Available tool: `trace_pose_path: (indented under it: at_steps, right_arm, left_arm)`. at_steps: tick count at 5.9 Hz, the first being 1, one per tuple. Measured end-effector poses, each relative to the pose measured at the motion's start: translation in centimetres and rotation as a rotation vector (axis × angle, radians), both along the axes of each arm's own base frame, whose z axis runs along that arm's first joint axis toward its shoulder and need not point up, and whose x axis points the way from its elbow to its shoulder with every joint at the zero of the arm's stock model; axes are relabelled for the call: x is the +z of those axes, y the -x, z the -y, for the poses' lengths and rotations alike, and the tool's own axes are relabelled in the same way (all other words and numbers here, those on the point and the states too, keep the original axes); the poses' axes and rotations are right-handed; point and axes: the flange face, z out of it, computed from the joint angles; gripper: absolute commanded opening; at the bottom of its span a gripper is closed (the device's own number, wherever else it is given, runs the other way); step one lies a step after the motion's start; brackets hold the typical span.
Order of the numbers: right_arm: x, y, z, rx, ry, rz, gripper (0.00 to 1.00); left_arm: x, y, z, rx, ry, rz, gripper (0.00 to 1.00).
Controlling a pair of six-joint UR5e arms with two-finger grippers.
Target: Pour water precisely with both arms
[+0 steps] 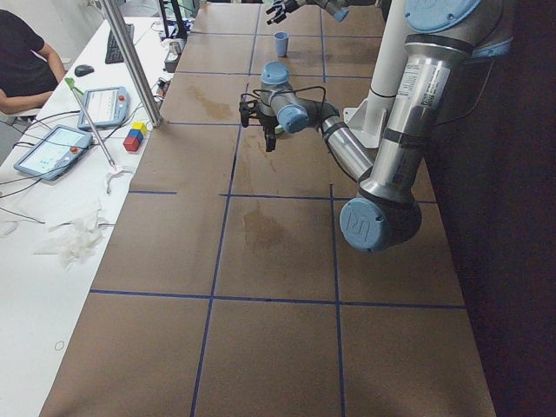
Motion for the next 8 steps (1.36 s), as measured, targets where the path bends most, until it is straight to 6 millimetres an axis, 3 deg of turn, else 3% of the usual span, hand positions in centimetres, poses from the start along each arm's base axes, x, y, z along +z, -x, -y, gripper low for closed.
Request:
trace_pose_path:
  at_steps: [2, 3, 4, 5, 6, 8]
  right_arm:
    - [-1.7, -5.0, 4.4, -0.107, 0.127, -0.041, 1.0]
    - [-1.5, -7.4, 5.2, -0.185, 0.182, -0.087, 1.0]
    - [-1.1, -10.0, 5.6, -0.27, 0.228, -0.122, 1.0]
    - [-0.5, -12.7, 5.5, -0.355, 0.257, -0.155, 1.0]
    - [0.3, -14.8, 5.2, -0.442, 0.277, -0.192, 1.0]
    - [1.8, -17.0, 4.2, -0.589, 0.334, -0.164, 1.0]
  left_arm:
    - [-2.1, -7.6, 0.4, 0.028, 0.042, 0.008, 1.0]
    - [-3.3, -11.0, 0.8, 0.013, 0.052, 0.019, 0.93]
    - [-4.4, -13.4, 1.3, -0.005, 0.061, 0.027, 0.79]
    - [-5.0, -15.1, 1.0, -0.013, 0.077, 0.029, 0.72]
    - [-5.3, -16.7, 0.0, -0.015, 0.091, 0.034, 0.72]
    - [-5.8, -19.4, -0.4, -0.015, 0.097, 0.049, 0.72]
